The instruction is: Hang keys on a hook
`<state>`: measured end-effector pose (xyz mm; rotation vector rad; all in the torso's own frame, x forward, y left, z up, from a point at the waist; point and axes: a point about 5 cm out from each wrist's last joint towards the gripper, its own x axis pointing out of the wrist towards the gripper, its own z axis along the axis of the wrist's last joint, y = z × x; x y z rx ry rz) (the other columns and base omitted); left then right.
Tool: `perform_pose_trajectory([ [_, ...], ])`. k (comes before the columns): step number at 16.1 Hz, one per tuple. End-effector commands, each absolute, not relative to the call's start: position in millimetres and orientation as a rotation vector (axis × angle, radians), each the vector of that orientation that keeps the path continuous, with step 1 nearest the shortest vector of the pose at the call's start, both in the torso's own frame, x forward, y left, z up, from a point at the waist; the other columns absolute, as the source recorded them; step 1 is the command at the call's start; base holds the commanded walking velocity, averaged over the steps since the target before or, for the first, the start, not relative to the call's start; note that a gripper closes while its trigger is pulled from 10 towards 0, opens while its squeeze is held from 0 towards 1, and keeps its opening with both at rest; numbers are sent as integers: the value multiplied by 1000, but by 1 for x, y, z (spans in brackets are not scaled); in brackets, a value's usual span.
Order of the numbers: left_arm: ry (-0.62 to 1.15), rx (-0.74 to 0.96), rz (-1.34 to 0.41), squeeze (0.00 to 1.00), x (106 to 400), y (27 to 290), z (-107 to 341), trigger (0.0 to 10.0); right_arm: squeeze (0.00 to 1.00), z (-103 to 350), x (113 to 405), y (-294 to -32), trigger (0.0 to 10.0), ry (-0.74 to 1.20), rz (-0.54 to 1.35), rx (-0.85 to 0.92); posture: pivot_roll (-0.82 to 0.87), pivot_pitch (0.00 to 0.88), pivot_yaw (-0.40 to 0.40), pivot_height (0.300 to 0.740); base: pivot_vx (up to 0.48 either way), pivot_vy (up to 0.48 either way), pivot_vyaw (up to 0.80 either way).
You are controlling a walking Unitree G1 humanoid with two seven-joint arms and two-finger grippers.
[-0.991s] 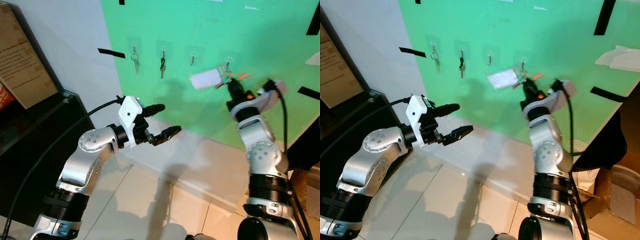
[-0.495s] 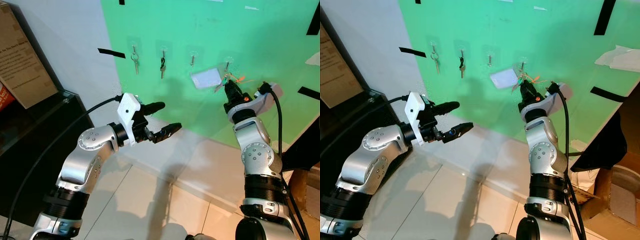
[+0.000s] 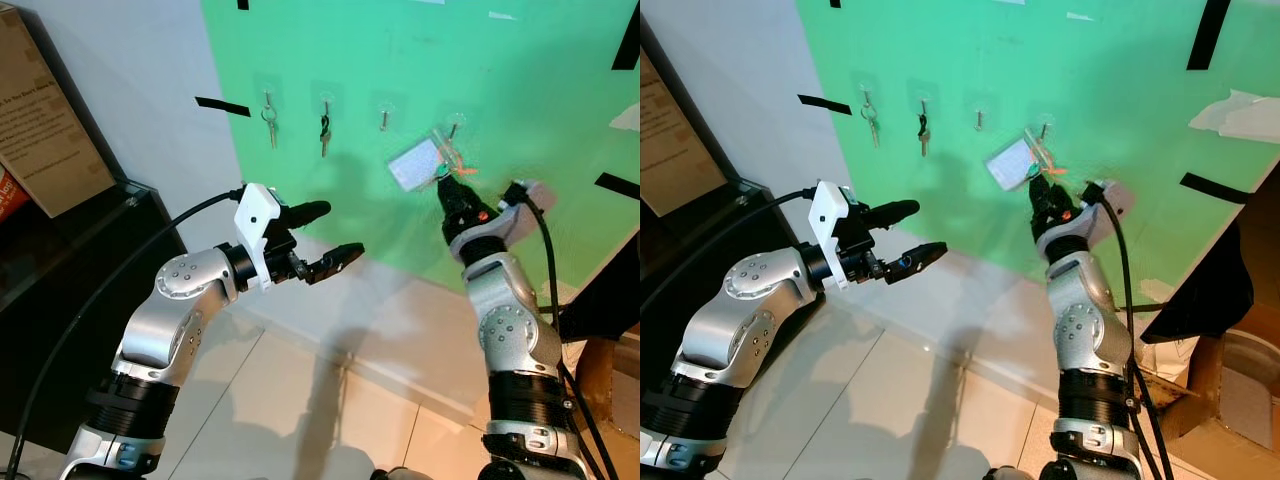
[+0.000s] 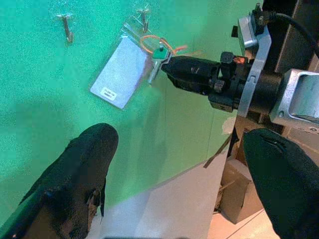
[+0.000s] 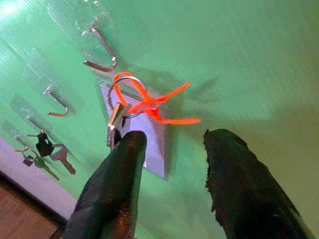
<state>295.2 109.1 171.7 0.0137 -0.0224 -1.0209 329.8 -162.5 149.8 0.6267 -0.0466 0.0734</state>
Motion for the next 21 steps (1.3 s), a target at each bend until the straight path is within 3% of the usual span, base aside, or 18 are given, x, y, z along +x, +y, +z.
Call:
perform_pose_trajectory([
  [1, -52, 22, -1010, 0, 299, 111, 181, 10000, 1000, 151, 328, -159, 10000, -51, 84, 611, -64, 0, 71, 740, 0, 0, 0],
  [4, -59, 24, -990, 0, 300, 112, 181, 10000, 1000, 130, 326, -157, 10000, 89, 43, 494, -64, 0, 72, 740, 0, 0, 0],
  [8, -56, 19, -979, 0, 299, 113, 179, 10000, 1000, 116, 315, -153, 10000, 157, 66, 447, -54, 0, 54, 740, 0, 0, 0],
  [11, -23, 17, -948, 0, 294, 119, 172, 10000, 1000, 105, 301, -150, 10000, 177, 138, 300, -50, 0, 49, 740, 0, 0, 0],
  [13, 144, 116, -738, 0, 290, 151, 134, 10000, 1000, 96, 279, -158, 10000, 167, 82, 225, -75, 0, 57, 740, 0, 0, 800],
  [16, 218, 177, -561, 0, 288, 169, 110, 10000, 1000, 91, 261, -166, 10000, 151, 10, 99, -96, 0, 72, 740, 0, 0, 800],
  [21, 157, 214, -436, 0, 285, 157, 104, 10000, 1000, 87, 252, -169, 10000, 177, -15, 152, -48, 0, 24, 740, 0, 0, 800],
])
